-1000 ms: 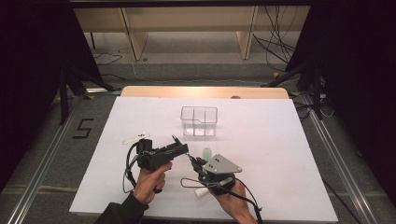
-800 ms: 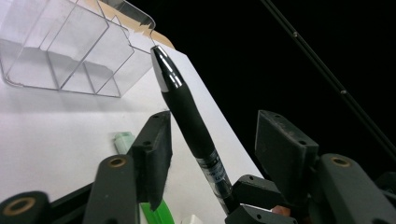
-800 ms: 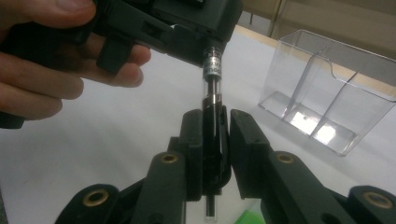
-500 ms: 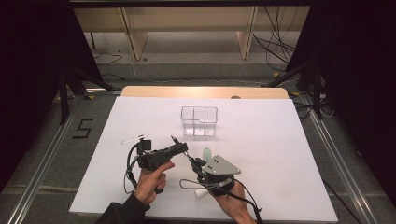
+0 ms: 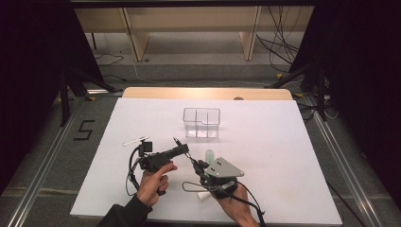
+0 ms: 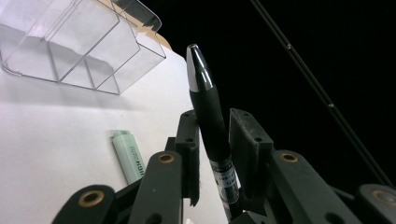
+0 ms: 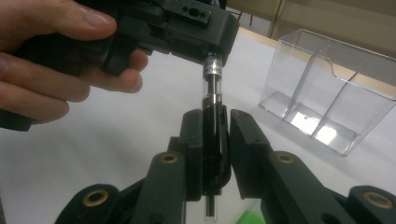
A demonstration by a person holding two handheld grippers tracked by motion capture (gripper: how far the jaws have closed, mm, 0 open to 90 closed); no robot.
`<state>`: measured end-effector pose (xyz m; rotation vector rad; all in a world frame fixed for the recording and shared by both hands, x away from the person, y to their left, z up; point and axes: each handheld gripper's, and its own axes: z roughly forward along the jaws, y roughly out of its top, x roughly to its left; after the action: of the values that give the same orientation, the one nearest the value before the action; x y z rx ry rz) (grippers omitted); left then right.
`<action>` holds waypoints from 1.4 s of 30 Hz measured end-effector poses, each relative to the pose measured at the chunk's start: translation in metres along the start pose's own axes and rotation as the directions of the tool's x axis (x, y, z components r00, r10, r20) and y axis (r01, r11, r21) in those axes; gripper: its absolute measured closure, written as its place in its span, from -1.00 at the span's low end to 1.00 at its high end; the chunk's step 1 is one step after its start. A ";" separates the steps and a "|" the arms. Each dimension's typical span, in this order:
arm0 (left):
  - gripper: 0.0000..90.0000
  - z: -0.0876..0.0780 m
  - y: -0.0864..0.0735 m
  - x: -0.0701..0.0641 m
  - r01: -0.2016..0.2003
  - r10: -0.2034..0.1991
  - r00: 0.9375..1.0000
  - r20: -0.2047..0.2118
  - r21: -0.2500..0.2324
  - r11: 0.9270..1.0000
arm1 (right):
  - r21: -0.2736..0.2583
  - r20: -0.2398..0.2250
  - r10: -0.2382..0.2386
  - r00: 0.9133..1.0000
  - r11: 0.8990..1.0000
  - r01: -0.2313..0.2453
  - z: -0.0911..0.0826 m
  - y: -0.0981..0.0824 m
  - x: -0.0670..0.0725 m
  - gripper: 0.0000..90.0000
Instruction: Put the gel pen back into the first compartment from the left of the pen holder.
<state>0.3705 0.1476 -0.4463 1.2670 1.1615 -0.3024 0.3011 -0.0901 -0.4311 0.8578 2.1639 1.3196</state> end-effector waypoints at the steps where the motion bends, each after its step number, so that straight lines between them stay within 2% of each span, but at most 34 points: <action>1: 0.64 0.000 0.000 0.001 0.005 -0.005 1.000 0.003 0.001 1.000 | 0.000 0.000 0.000 1.000 1.000 0.000 0.000 0.000 0.000 0.70; 7: 0.74 0.002 -0.001 0.010 0.089 -0.090 0.994 0.057 0.015 0.996 | 0.014 0.001 -0.002 1.000 1.000 0.002 0.003 -0.004 -0.001 0.69; 12: 0.76 0.001 -0.001 0.010 0.109 -0.110 0.991 0.077 0.012 0.994 | 0.007 0.006 -0.001 1.000 1.000 0.001 0.004 -0.005 0.000 0.68; 15: 0.76 0.000 0.001 0.006 0.081 -0.081 0.994 0.072 0.001 0.997 | -0.014 -0.005 0.007 1.000 1.000 -0.007 0.001 -0.004 -0.002 0.50; 16: 0.76 0.000 0.001 0.005 0.067 -0.067 0.996 0.065 -0.003 0.998 | -0.014 -0.005 0.007 1.000 1.000 -0.007 0.001 -0.004 -0.002 0.50; 18: 0.76 -0.002 0.003 0.005 0.057 -0.056 0.997 0.059 -0.010 0.998 | -0.030 -0.026 0.012 1.000 0.999 -0.012 -0.003 -0.001 -0.005 0.34; 19: 0.76 -0.003 0.004 0.005 0.043 -0.043 0.998 0.053 -0.011 0.999 | -0.030 -0.026 0.012 1.000 0.999 -0.012 -0.003 -0.001 -0.005 0.34; 20: 0.76 -0.003 0.005 0.004 0.032 -0.032 0.999 0.044 -0.017 0.999 | -0.034 -0.030 0.014 0.999 0.999 -0.015 -0.005 0.000 -0.006 0.24; 27: 0.76 -0.005 0.009 0.001 -0.041 0.042 0.999 0.022 -0.026 0.999 | -0.032 -0.031 0.022 0.999 0.999 -0.023 -0.005 -0.001 -0.008 0.05; 33: 0.76 -0.007 0.014 -0.004 -0.111 0.110 0.994 -0.007 -0.033 0.993 | -0.008 -0.016 0.038 0.999 0.999 -0.038 -0.006 -0.007 -0.013 -0.06; 36: 0.76 -0.007 0.017 -0.005 -0.156 0.155 0.987 -0.030 -0.039 0.987 | -0.006 -0.013 0.050 0.999 0.999 -0.050 -0.007 -0.010 -0.017 -0.06; 38: 0.76 -0.007 0.019 -0.005 -0.165 0.163 0.986 -0.036 -0.042 0.985 | 0.002 -0.016 0.057 0.998 0.998 -0.057 -0.008 -0.011 -0.019 -0.06; 42: 0.76 -0.006 0.025 -0.005 -0.201 0.198 0.979 -0.057 -0.045 0.979 | 0.019 -0.007 0.082 0.997 0.996 -0.082 -0.010 -0.019 -0.025 -0.10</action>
<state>0.3831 0.1594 -0.4270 1.3410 1.0690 -0.0911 0.3070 -0.1208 -0.4426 0.9595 2.1715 1.3459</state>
